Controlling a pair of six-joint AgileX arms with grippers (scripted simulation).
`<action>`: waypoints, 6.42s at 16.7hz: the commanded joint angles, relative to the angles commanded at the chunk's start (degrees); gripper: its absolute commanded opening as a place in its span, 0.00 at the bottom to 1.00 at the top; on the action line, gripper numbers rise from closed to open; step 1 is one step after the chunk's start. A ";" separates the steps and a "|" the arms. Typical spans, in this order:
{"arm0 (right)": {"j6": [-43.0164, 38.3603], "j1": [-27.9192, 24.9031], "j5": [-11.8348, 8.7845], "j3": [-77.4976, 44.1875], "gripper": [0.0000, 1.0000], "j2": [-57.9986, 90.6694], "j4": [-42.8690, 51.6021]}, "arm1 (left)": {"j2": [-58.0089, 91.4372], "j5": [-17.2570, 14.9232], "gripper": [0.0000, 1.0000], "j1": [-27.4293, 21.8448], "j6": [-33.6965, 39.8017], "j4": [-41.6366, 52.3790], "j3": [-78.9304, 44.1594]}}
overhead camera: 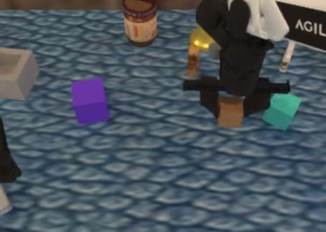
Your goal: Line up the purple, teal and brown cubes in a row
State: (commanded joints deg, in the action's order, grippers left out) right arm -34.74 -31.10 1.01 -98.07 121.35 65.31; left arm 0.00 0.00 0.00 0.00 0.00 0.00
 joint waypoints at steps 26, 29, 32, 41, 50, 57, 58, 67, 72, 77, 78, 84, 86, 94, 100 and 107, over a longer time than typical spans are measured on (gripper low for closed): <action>-2.09 -5.61 -0.04 23.09 0.23 -5.34 -17.72 | 0.00 0.00 1.00 0.00 0.00 0.00 0.00; -2.09 -5.61 -0.04 23.09 0.45 -5.34 -17.72 | 0.00 0.00 1.00 0.00 0.00 0.00 0.00; -2.09 -5.61 -0.04 23.09 0.68 -5.34 -17.72 | 0.00 0.00 1.00 0.00 0.00 0.00 0.00; -2.09 -5.61 -0.04 23.09 1.00 -5.34 -17.72 | 0.00 0.00 1.00 0.00 0.00 0.00 0.00; -2.33 -5.76 -0.06 18.81 1.00 -7.68 -10.96 | 0.00 0.00 1.00 0.00 0.00 0.00 0.00; -2.09 -6.17 -0.07 14.19 1.00 -10.96 -3.25 | 0.00 0.00 1.00 0.00 0.00 0.00 0.00; -2.10 -5.87 -0.07 14.32 1.00 -10.74 -3.40 | 0.00 0.00 1.00 0.00 0.00 0.00 0.00; 18.48 0.37 -0.28 7.48 1.00 -5.23 -0.86 | 0.00 0.00 1.00 0.00 0.00 0.00 0.00; 43.51 7.73 -0.48 2.03 1.00 -0.22 1.65 | 0.00 0.00 1.00 0.00 0.00 0.00 0.00; 67.28 14.80 -0.65 -2.69 1.00 3.09 3.07 | 0.00 0.00 1.00 0.00 0.00 0.00 0.00; 70.55 15.96 -0.70 -3.41 1.00 3.34 3.10 | 0.00 0.00 1.00 0.00 0.00 0.00 0.00; 77.62 18.77 -0.85 -5.10 1.00 3.60 2.91 | 0.00 0.00 1.00 0.00 0.00 0.00 0.00; 77.62 18.77 -0.85 -5.10 1.00 3.60 2.91 | 0.00 0.00 1.00 0.00 0.00 0.00 0.00; 77.42 18.65 -0.81 2.30 1.00 7.33 -8.58 | 0.00 0.00 1.00 0.00 0.00 0.00 0.00; 77.45 18.68 -0.79 6.16 1.00 9.63 -14.39 | 0.00 0.00 1.00 0.00 0.00 0.00 0.00; 77.45 18.68 -0.79 6.16 0.55 9.63 -14.39 | 0.00 0.00 1.00 0.00 0.00 0.00 0.00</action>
State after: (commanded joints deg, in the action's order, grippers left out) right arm 42.71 -12.41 0.23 -91.91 130.98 50.92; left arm 0.00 0.00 0.00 0.00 0.00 0.00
